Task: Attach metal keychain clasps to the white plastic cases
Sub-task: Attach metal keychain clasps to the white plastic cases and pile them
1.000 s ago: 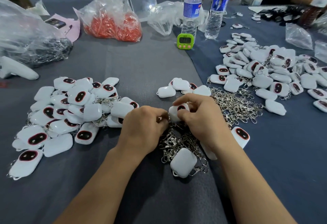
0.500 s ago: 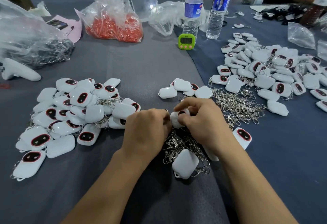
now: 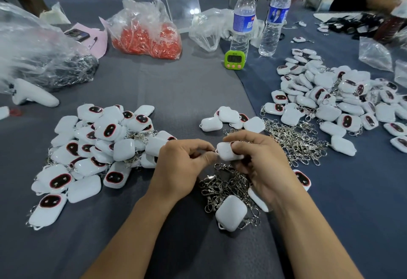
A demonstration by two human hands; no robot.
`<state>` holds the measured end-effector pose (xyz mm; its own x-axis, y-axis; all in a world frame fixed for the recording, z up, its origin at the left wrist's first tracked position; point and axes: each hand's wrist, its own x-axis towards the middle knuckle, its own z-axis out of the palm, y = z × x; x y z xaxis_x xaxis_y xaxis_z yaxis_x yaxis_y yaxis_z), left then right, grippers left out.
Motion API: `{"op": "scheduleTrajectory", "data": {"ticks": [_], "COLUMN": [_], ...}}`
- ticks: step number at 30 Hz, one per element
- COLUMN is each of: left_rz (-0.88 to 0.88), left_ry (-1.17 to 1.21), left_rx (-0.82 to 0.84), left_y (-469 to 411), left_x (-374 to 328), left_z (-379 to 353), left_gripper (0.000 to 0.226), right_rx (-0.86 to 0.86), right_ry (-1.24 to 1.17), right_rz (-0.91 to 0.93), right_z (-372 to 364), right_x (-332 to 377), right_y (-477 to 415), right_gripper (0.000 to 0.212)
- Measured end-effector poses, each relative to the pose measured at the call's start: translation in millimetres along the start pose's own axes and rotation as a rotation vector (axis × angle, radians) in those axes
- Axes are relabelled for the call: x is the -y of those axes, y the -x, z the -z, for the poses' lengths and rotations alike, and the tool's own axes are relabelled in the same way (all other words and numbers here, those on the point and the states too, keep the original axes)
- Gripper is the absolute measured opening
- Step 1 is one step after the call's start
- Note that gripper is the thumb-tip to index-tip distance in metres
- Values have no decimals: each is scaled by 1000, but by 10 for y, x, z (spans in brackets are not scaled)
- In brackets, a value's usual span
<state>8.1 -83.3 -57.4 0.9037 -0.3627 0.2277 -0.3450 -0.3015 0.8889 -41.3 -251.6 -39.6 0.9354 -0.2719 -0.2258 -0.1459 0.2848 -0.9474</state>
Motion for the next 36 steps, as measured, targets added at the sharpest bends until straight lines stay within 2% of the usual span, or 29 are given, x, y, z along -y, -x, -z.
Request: {"op": "scheduleTrajectory", "data": {"ticks": [3,5,7,11,12,14,17,20,22,24,25,27,29,30,31,33,36], "left_rz": [103,111,43,-167,-155,-27,151,290,351,310,216,-43,-211,-256,-281,-234,72], "left_ry": [107,58,-118,-398,-359,-114,212,433,498,354,184,-286,-814,-990,-1062,-914,-254], "left_rx": [74,101,92,-53,-87,-98,13,71,62,42,40,85,137,149,151,110,102], "left_y": [1,21,47,88,104,93,46,60,96,126,131,139,138,134,125,107,60], "left_x": [-21,-35,-47,-89,-97,-107,-139,-190,-236,-276,-294,-342,-458,-534,-593,-628,-567], "left_z": [27,48,56,51,44,37,63,25,1,42,89,155,149,132,120,149,220], "left_gripper": [14,10,6,8,9,14,23,28,25,19,16,15,19,17,16,15,6], "right_rx": [39,49,46,7,1,-2,-8,-11,-19,-29,-35,-66,-104,-117,-130,-144,-102], "right_ry": [-22,3,44,57,27,-84,-186,-246,-256,-222,-192,-103,-22,-1,1,-69,-239], "right_rz": [24,46,61,69,55,15,-32,-45,-34,-24,-16,-4,18,31,35,-3,-78], "right_z": [7,-8,-48,-141,-151,-153,-127,-118,-125,-120,-116,-124,-169,-196,-215,-212,-151], "right_x": [16,28,24,23,28,38,48,56,71,85,89,72,43,32,31,64,146], "right_y": [20,40,64,83,94,117,175,224,239,267,280,314,347,360,365,370,358], "right_gripper": [30,30,30,30,30,31,35,35,33,30,27,24,24,24,23,22,23]}}
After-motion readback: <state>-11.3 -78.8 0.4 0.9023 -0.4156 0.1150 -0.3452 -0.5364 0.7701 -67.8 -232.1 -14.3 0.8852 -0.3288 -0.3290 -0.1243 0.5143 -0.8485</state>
